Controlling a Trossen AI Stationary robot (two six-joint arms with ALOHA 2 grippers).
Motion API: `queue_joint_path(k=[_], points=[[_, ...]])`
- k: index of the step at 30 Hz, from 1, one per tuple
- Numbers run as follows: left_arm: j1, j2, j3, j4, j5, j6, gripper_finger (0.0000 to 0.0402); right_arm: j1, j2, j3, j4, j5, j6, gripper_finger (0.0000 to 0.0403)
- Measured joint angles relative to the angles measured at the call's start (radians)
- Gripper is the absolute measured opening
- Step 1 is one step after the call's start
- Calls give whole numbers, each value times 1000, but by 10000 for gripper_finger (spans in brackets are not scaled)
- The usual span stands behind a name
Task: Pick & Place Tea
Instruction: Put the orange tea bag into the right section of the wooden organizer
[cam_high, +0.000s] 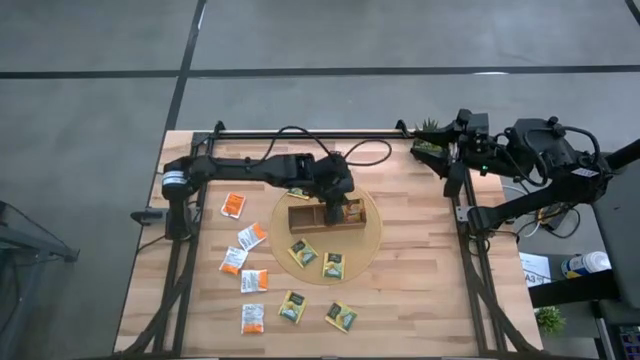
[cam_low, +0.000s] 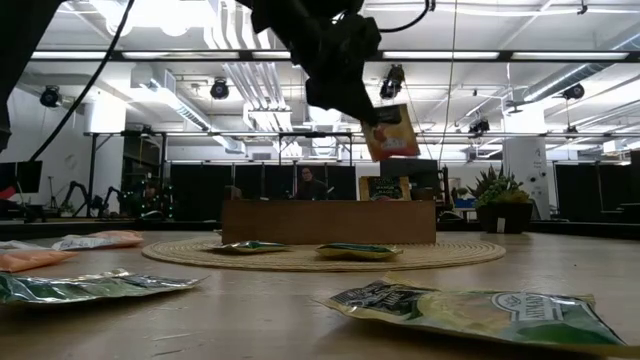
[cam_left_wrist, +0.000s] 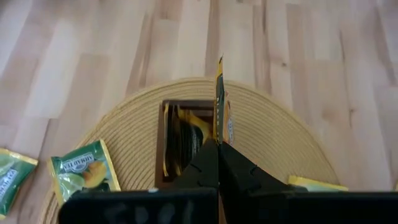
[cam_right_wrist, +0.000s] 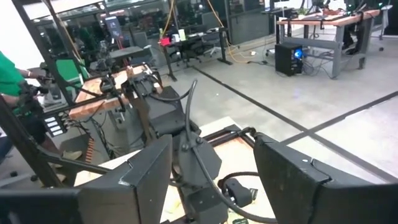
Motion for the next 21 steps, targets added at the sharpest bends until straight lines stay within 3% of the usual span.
queue_joint_path(k=[21], points=[[-2,0,-167,194,-1,-36,0,0,0,-10,-1,22,1,224]])
